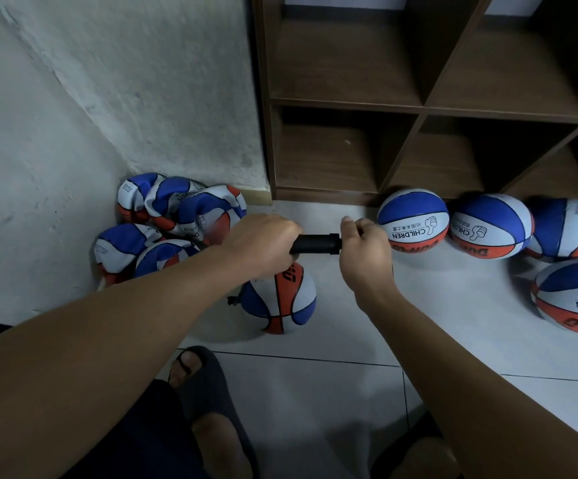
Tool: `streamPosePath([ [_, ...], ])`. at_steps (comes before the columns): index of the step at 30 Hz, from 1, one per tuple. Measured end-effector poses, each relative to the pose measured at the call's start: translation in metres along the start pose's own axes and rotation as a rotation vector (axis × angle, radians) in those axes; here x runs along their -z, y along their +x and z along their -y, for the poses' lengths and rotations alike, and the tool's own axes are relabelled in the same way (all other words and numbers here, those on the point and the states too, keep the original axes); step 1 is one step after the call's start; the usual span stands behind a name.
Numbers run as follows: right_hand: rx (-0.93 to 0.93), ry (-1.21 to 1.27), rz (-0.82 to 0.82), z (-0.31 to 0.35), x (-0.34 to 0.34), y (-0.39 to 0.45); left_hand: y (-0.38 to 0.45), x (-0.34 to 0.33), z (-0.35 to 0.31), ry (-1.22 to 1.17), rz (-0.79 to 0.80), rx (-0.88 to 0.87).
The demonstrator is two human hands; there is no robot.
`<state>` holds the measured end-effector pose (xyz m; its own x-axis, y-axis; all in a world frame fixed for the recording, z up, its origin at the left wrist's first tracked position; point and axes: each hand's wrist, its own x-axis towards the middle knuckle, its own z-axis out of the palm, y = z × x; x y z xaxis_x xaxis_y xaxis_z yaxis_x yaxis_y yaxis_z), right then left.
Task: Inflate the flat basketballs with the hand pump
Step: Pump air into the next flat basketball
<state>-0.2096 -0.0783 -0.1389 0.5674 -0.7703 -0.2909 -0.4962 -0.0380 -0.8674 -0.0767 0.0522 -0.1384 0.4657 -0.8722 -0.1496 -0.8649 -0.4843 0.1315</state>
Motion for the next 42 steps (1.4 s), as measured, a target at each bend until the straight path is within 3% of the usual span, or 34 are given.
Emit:
streamPosePath([
  [8, -0.053, -0.035, 0.028, -0.008, 0.007, 0.002, -0.003, 0.002, 0.009, 0.012, 0.063, 0.000],
  [12, -0.058, -0.027, -0.145, -0.013, 0.039, 0.024, -0.005, 0.006, 0.035, 0.025, 0.083, 0.102],
  [16, -0.090, 0.005, -0.177, -0.012, 0.044, 0.027, -0.004, 0.001, 0.037, 0.015, 0.078, 0.096],
  [24, 0.020, -0.026, -0.029, -0.007, 0.003, -0.001, 0.002, -0.002, 0.010, 0.003, 0.079, 0.004],
  [31, -0.027, -0.005, 0.040, -0.014, -0.006, -0.003, -0.001, -0.006, 0.006, 0.036, 0.073, -0.024],
  [38, -0.063, -0.034, 0.057, -0.012, 0.003, 0.002, -0.001, -0.004, 0.006, 0.003, 0.059, -0.032],
  [42, -0.107, -0.002, -0.075, -0.015, 0.033, 0.025, -0.004, -0.001, 0.027, -0.010, 0.094, 0.061],
])
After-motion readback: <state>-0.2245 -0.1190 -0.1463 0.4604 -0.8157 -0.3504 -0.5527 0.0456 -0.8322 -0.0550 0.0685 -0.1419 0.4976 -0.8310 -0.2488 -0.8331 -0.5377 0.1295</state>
